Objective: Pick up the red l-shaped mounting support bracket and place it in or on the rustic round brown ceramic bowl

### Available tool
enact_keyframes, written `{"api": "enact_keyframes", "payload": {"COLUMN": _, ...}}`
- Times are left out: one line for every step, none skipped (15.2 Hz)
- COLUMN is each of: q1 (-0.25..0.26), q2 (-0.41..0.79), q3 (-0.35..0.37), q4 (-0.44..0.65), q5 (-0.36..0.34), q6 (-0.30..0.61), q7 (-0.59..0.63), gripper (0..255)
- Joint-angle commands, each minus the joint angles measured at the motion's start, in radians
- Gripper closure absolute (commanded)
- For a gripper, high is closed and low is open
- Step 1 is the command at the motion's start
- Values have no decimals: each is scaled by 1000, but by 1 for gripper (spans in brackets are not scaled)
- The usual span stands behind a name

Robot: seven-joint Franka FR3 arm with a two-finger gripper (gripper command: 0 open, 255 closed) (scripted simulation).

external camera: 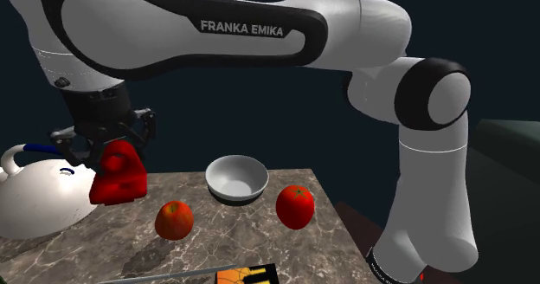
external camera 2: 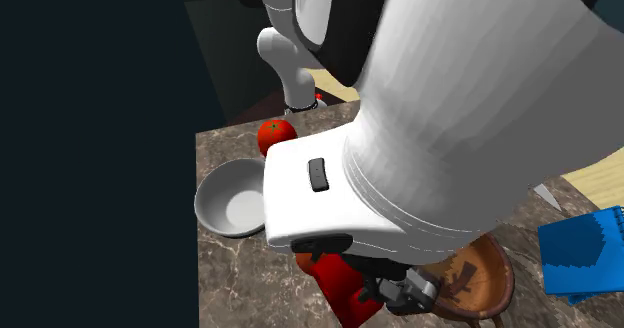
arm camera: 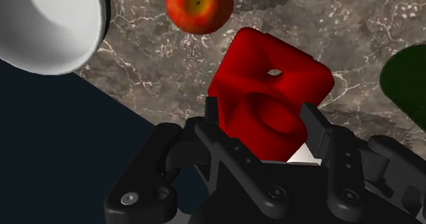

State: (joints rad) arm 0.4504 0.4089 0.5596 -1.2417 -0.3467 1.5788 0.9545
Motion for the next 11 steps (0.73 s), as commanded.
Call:
{"api": "enact_keyframes", "payload": {"q1": 34, "q2": 3, "q3": 11, "q4": 5, "q5": -4, "q6": -10, "q7": 43, "gripper": 255}}
{"api": "enact_keyframes", "payload": {"q1": 48, "q2": 0, "q3": 17, "q4": 1, "q5": -4, "q6": -13, "q7": 63, "gripper": 255}}
{"api": "enact_keyframes", "payload": {"q1": 64, "q2": -2, "q3": 23, "q4": 0, "q5": -5, "q6": -17, "q7": 84, "gripper": 255}}
{"api": "enact_keyframes", "payload": {"q1": 79, "q2": -3, "q3": 28, "q4": 0, "q5": -6, "q6": -22, "q7": 104, "gripper": 255}}
{"api": "enact_keyframes", "payload": {"q1": 96, "q2": -3, "q3": 33, "q4": 2, "q5": -7, "q6": -27, "q7": 125, "gripper": 255}}
{"api": "enact_keyframes", "payload": {"q1": 113, "q2": -1, "q3": 39, "q4": 5, "q5": -9, "q6": -33, "q7": 145, "gripper": 255}}
{"api": "enact_keyframes", "payload": {"q1": 131, "q2": 2, "q3": 44, "q4": 10, "q5": -12, "q6": -40, "q7": 166, "gripper": 255}}
{"api": "enact_keyframes", "payload": {"q1": 149, "q2": 6, "q3": 49, "q4": 17, "q5": -15, "q6": -47, "q7": 187, "gripper": 255}}
{"api": "enact_keyframes", "payload": {"q1": 169, "q2": 11, "q3": 53, "q4": 26, "q5": -18, "q6": -55, "q7": 207, "gripper": 255}}
{"api": "enact_keyframes", "payload": {"q1": 189, "q2": 18, "q3": 58, "q4": 37, "q5": -23, "q6": -63, "q7": 228, "gripper": 255}}
{"api": "enact_keyframes", "payload": {"q1": 210, "q2": 26, "q3": 62, "q4": 49, "q5": -27, "q6": -72, "q7": 249, "gripper": 255}}
